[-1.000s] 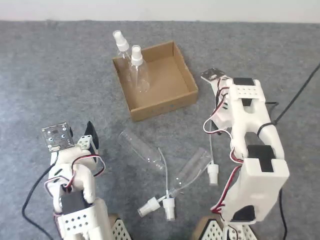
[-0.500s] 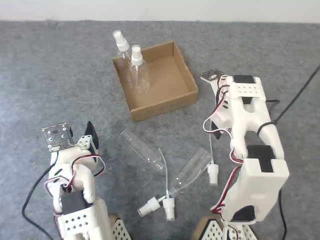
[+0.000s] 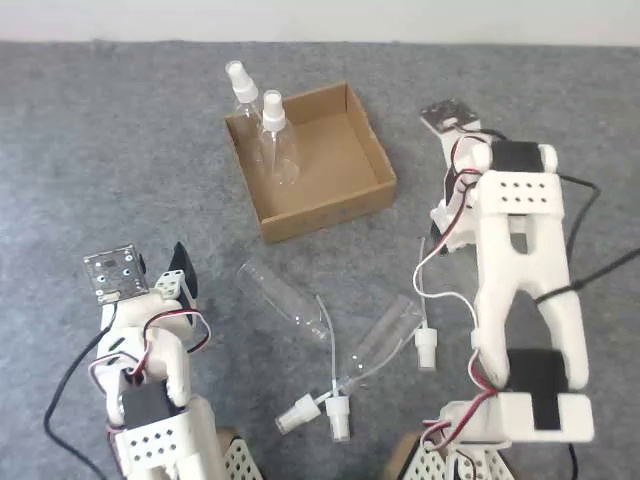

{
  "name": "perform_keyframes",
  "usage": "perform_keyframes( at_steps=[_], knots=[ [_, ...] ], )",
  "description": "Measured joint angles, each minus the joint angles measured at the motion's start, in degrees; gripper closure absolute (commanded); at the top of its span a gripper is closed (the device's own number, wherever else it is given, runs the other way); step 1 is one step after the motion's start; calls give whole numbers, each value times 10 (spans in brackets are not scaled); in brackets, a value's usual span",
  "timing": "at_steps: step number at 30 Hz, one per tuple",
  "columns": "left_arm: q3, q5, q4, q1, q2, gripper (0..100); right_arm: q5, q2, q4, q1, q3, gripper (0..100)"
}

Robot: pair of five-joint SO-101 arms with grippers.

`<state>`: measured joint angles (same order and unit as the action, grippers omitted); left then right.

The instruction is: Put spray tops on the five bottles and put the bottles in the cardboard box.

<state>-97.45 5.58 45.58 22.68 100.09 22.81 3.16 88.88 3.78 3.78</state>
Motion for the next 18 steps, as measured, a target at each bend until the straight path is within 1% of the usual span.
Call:
perform_keyframes(
  at_steps=[6,11,13,15,18],
  knots=[
    [0,0,0,0,0,810,-53,49,2,43,0,936],
    [0,0,0,0,0,810,-83,100,2,77,5,935],
    [0,0,0,0,0,810,-87,133,-4,88,33,935],
    [0,0,0,0,0,810,-87,167,-28,98,76,935],
    [0,0,0,0,0,810,-87,225,-76,96,145,933]
  ],
)
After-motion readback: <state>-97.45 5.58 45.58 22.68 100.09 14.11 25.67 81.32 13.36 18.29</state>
